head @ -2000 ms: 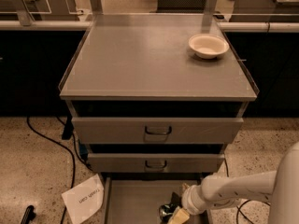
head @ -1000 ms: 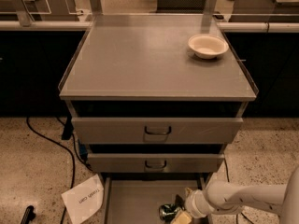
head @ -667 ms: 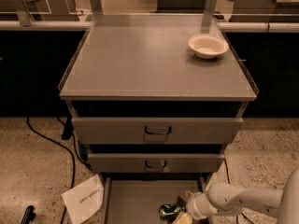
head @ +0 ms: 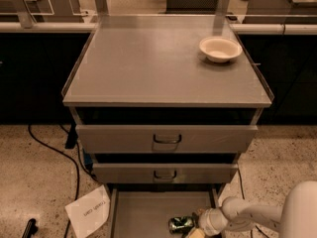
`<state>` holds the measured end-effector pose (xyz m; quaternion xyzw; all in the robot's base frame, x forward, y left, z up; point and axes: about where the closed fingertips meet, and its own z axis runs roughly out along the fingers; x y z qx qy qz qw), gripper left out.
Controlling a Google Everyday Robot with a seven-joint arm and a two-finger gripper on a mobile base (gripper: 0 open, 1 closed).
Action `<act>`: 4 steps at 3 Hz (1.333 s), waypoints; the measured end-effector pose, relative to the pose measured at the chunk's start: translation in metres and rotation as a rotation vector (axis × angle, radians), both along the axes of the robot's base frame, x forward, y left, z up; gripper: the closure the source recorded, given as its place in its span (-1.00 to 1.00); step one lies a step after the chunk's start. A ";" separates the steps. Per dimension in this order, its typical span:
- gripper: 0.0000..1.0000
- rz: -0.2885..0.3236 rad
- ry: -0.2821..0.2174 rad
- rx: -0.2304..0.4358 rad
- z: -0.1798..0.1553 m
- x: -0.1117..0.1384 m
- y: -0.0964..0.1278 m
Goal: Pick green can from bottom drawer and place on counter
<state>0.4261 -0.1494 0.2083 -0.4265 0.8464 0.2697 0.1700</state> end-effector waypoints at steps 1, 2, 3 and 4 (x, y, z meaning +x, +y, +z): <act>-1.00 -0.006 0.003 -0.008 -0.016 0.015 -0.006; -1.00 0.016 -0.014 -0.024 -0.026 0.039 -0.007; -1.00 0.057 -0.033 -0.041 -0.032 0.067 0.001; -1.00 0.053 -0.024 -0.052 -0.038 0.059 0.003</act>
Offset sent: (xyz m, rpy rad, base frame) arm 0.0735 -0.0102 -0.0340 -0.0489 -0.0422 0.0367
